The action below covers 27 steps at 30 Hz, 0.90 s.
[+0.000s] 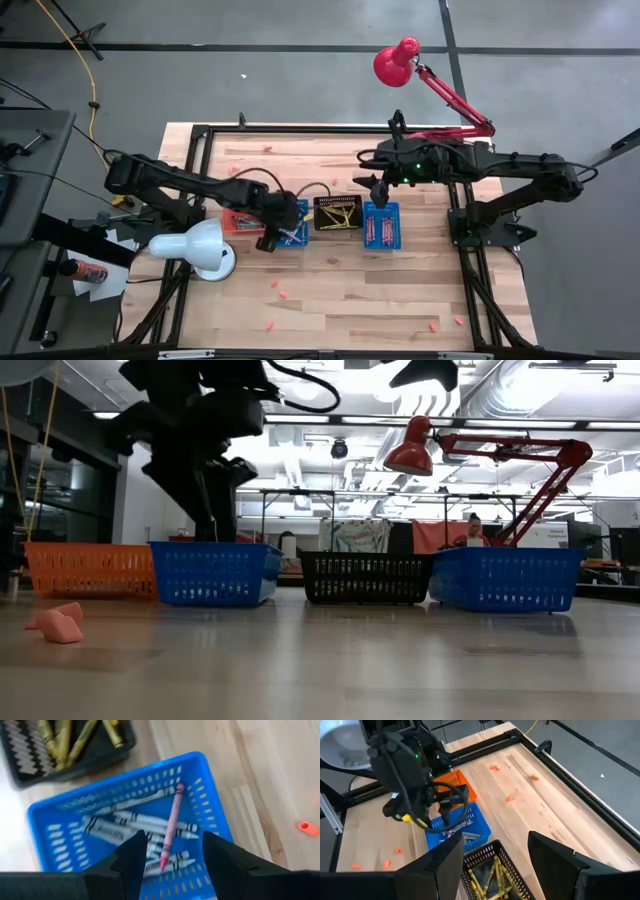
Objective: Sort crayons
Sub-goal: Put the pink crayon from the left blue bin into the right blue bin
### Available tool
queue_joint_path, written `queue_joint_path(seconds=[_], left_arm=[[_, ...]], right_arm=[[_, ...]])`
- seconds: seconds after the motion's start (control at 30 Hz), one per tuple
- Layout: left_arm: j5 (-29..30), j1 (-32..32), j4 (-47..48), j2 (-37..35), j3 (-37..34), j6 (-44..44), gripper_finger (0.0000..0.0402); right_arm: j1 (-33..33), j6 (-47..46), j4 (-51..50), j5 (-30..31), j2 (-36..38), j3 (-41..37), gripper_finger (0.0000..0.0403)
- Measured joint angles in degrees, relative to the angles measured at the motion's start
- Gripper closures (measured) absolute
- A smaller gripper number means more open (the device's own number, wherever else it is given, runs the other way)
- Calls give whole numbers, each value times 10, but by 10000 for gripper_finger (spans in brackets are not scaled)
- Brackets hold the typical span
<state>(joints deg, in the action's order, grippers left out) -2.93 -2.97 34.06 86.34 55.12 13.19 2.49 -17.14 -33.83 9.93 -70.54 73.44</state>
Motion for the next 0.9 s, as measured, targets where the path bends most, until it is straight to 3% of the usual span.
queue_joint_path(seconds=[0.33,0.7,0.9], left_arm=[[56,-10,-14,52,0,60,233],[51,-18,-10,98,0,98,241],[82,-27,-7,122,0,99,245]], right_arm=[[-23,-24,3,21,1,-29,188],[-25,-24,2,21,1,-31,188],[-25,-23,2,21,1,-31,188]])
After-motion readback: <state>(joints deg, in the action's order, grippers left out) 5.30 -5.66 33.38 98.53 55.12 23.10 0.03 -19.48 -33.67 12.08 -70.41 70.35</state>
